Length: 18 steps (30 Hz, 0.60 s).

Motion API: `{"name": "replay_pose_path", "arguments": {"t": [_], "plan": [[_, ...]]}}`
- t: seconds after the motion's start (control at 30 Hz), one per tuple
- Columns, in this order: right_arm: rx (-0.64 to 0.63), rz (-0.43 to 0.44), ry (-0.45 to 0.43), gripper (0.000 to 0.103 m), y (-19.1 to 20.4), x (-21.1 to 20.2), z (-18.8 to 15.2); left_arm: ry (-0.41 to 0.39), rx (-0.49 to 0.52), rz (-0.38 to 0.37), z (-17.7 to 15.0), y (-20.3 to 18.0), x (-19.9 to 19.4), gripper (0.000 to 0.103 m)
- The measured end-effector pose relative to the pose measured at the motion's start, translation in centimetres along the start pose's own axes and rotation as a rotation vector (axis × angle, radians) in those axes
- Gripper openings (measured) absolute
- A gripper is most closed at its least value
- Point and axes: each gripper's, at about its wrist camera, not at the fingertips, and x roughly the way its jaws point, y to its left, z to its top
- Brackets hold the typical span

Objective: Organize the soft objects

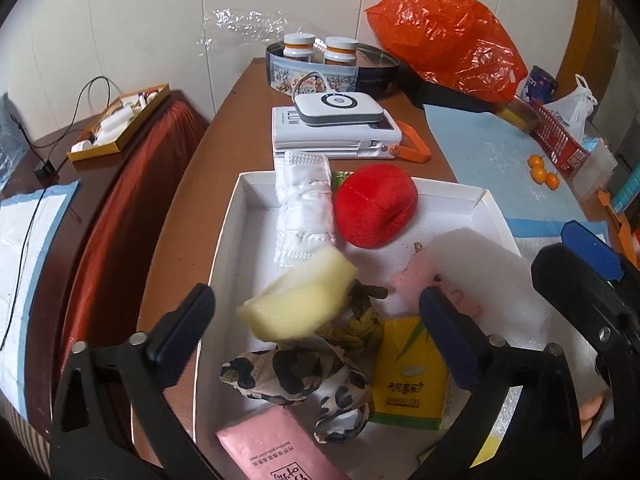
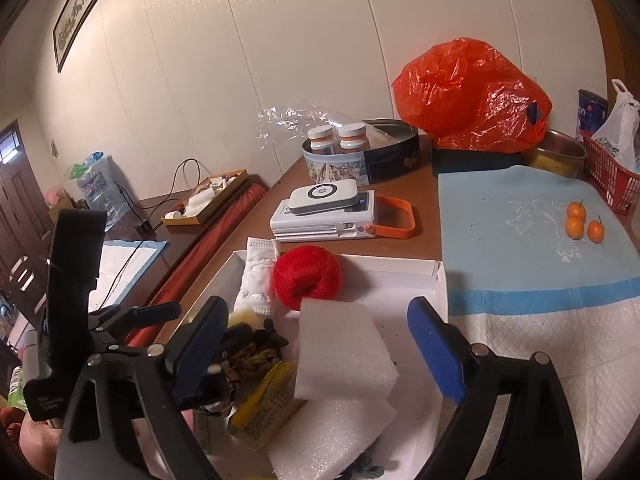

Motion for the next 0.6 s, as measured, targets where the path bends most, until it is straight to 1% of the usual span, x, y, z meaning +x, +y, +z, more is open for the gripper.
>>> {"name": "replay_pose_path", "arguments": {"t": [0.1,0.2,0.43,0.53,0.6], "plan": [[0.007,-0.019,-0.019,0.092,0.0,-0.7,0.0,-0.032,-0.007,0.007,-0.2,0.1,-1.1,0.103],[0.012,-0.017,-0.074,0.092,0.3,-2.2,0.1,-0.071,-0.019,0.006,-0.3,0.2,-2.5,0.103],[-0.036,-0.056,-0.196,0.092,1.7,-6.0,0.7,-0.136,-0.041,-0.005,-0.7,0.2,-5.9,0.103],[-0.044,-0.069,-0.219,0.092,2.2,-7.3,0.4,-0.174,-0.031,-0.008,-1.0,-0.2,-7.9,0.103],[-0.056,-0.109,-0.228,0.092,2.7,-8.2,0.1,-0.197,-0.019,-0.017,-1.1,-0.6,-9.2,0.103]]}}
